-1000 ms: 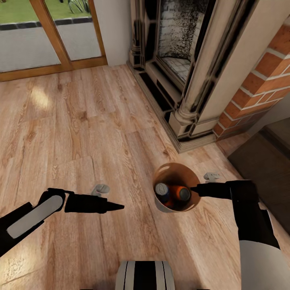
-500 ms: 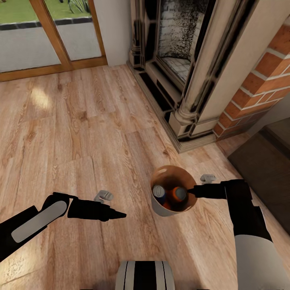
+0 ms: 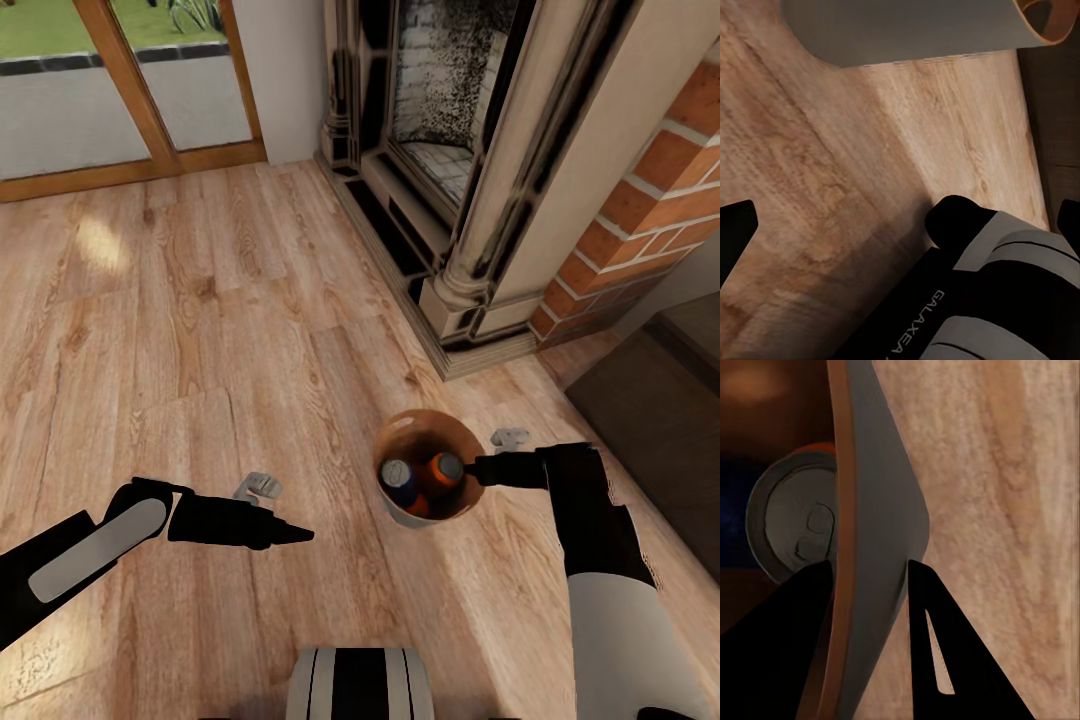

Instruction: Put the three can of soda from the living room inside the tash can in the kitchen.

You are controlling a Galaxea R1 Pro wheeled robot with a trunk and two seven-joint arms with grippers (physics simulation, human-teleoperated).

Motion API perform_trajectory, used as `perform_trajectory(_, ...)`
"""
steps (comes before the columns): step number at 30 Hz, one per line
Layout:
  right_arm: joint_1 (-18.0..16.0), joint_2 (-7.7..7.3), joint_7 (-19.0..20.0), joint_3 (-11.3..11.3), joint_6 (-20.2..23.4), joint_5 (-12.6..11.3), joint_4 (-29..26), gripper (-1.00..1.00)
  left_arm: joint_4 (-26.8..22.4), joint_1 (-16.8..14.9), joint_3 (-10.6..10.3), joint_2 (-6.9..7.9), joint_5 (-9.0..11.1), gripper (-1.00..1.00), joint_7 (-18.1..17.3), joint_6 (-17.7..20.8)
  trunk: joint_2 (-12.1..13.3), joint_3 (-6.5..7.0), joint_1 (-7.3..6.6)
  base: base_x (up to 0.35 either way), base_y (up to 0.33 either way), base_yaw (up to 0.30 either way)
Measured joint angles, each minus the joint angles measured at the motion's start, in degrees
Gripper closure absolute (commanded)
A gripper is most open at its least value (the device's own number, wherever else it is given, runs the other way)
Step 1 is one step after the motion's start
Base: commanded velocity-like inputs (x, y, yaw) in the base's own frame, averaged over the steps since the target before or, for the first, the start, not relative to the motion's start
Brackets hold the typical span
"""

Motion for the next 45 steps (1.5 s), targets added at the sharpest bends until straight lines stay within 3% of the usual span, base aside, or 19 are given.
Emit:
perform_trajectory(6, 0.0, 0.90, -3.3, 0.0, -1.5, 0.2, -0.4, 1.00, 0.0, 0.0, 0.0, 0.00, -0.1, -1.00, 0.0, 0.0, 0.0, 0.00, 0.00, 0.000, 0.000, 0.000)
perform_trajectory(25, 0.0, 1.14, -4.1, -0.3, -7.8, -0.5, 2.7, 1.00, 0.0, 0.0, 0.0, 0.00, -0.1, -1.00, 0.0, 0.0, 0.0, 0.00, 0.00, 0.000, 0.000, 0.000)
perform_trajectory(28, 0.0, 1.23, -5.6, -0.4, -8.9, -1.3, 3.2, 1.00, 0.0, 0.0, 0.0, -0.02, -0.1, -1.00, 0.0, 0.0, 0.0, 0.00, 0.00, 0.000, 0.000, 0.000)
perform_trajectory(32, 0.0, 1.35, -8.6, -0.2, -10.2, -5.0, 5.0, 1.00, 0.1, 0.0, 0.0, -0.05, -0.1, -1.00, 0.0, 0.0, 0.0, 0.00, 0.00, 0.000, 0.000, 0.000)
perform_trajectory(45, 0.0, 1.30, -9.4, -0.2, -11.8, -6.0, 7.3, 1.00, 0.1, 0.0, 0.0, -0.03, -0.1, -1.00, 0.0, 0.0, 0.0, 0.00, 0.00, 0.000, 0.000, 0.000)
